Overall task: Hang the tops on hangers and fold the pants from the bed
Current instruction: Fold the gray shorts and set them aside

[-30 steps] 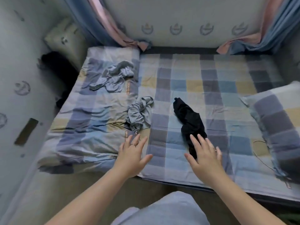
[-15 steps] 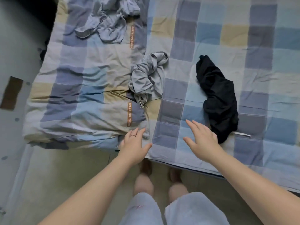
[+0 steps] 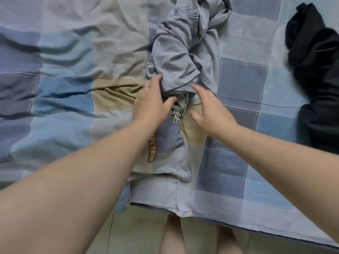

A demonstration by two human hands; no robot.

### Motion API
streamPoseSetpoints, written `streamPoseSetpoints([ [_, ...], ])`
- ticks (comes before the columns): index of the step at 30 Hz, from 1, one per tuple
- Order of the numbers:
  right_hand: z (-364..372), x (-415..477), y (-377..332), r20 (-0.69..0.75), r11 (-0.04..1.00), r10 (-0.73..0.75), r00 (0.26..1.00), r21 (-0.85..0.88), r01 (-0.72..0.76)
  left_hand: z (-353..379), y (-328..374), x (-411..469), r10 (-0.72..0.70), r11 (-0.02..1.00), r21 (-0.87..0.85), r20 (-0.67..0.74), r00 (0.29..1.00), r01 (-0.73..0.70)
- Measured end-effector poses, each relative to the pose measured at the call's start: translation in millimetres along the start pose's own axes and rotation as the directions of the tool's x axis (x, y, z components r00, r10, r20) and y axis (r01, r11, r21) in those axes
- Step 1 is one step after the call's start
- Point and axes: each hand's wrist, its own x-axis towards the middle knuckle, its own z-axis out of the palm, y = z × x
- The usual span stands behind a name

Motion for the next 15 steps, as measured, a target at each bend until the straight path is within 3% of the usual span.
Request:
streamPoseSetpoints([
  [5,-7,52,-18,-0.139,0.994,0.011,0.990,0.106,0.004,-9,8,29,0.155,0.983,-0.072,-0.141,0.978,-0.167],
  [9,-28,43,-27,-0.149,0.994,-0.026,0.989,0.099,0.041,-26,28,3,0.157,0.946,-0.256,-0.167,0.973,-0.196],
  [15,-72,-21,-62,-0.234,0.986,-0.130,0.964,0.075,0.151,-76,76,-86,0.096,0.801,-0.548,-0.282,0.955,-0.243],
])
